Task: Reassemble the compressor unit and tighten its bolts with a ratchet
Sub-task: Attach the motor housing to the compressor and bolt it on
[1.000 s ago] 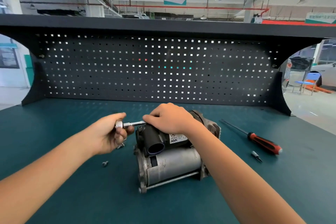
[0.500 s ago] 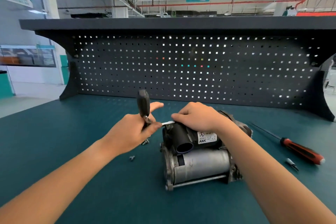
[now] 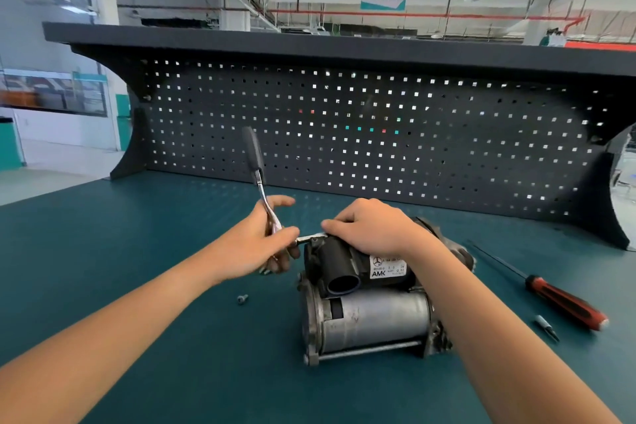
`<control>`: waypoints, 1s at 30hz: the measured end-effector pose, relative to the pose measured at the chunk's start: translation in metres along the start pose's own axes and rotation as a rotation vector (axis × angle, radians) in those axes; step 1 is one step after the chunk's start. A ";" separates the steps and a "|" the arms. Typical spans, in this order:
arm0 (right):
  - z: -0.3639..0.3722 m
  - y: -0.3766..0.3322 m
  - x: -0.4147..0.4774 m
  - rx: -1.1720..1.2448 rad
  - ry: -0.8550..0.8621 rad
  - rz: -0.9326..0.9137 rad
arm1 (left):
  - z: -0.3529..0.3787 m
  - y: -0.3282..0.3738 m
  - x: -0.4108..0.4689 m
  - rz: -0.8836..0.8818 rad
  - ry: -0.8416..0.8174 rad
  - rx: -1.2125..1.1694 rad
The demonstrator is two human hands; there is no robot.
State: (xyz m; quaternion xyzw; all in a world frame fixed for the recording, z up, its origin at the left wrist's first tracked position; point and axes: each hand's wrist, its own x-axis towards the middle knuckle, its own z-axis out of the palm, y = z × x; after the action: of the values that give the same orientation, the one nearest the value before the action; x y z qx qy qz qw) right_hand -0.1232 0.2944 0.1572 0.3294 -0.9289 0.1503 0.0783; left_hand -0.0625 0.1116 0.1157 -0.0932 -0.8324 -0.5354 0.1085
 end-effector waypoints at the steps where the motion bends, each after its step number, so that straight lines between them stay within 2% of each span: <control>1: 0.000 0.000 0.000 0.002 -0.003 -0.002 | -0.002 -0.003 -0.003 0.111 -0.001 0.112; 4: 0.000 0.001 0.000 0.018 0.007 -0.007 | -0.007 -0.010 -0.009 0.355 -0.039 0.356; 6: 0.000 0.002 0.000 0.023 0.017 -0.004 | -0.006 -0.011 -0.011 0.400 -0.039 0.450; 8: 0.001 0.001 -0.001 0.013 0.018 0.002 | 0.002 -0.010 -0.010 0.390 0.013 0.376; 9: 0.001 0.001 -0.001 0.007 0.021 0.003 | 0.007 -0.008 -0.008 0.338 0.080 0.267; 11: 0.002 0.001 -0.002 0.001 0.034 -0.004 | 0.015 -0.003 0.002 0.072 0.187 0.004; 14: 0.001 0.000 -0.003 -0.001 0.047 -0.014 | 0.013 0.006 0.014 -0.450 0.037 -0.505; 16: 0.002 0.000 -0.002 -0.002 0.045 -0.005 | 0.012 0.007 0.016 -0.591 -0.051 -0.649; 18: 0.002 0.000 -0.002 -0.004 0.039 -0.004 | 0.012 0.004 0.015 -0.505 -0.060 -0.567; 20: 0.001 0.000 -0.002 0.000 0.036 -0.013 | 0.010 0.000 0.014 -0.306 -0.007 -0.395; 21: 0.001 0.000 -0.002 0.003 0.033 -0.018 | 0.007 -0.002 0.012 -0.177 0.021 -0.277; 24: 0.001 0.001 -0.001 -0.001 0.025 -0.015 | -0.005 -0.012 0.006 0.300 0.035 0.271; 25: 0.001 0.001 0.000 -0.005 0.022 -0.015 | -0.007 -0.014 0.002 0.379 0.015 0.390; 28: 0.002 0.001 0.000 -0.016 0.013 -0.014 | -0.006 -0.015 -0.006 0.424 0.018 0.446; 30: 0.003 0.002 0.001 -0.021 0.017 -0.003 | 0.003 -0.013 -0.004 0.428 0.090 0.401</control>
State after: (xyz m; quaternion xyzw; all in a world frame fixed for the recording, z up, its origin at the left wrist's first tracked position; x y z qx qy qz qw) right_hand -0.1250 0.2943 0.1539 0.3286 -0.9292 0.1432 0.0901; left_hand -0.0627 0.1092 0.1017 -0.2198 -0.8774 -0.3286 0.2719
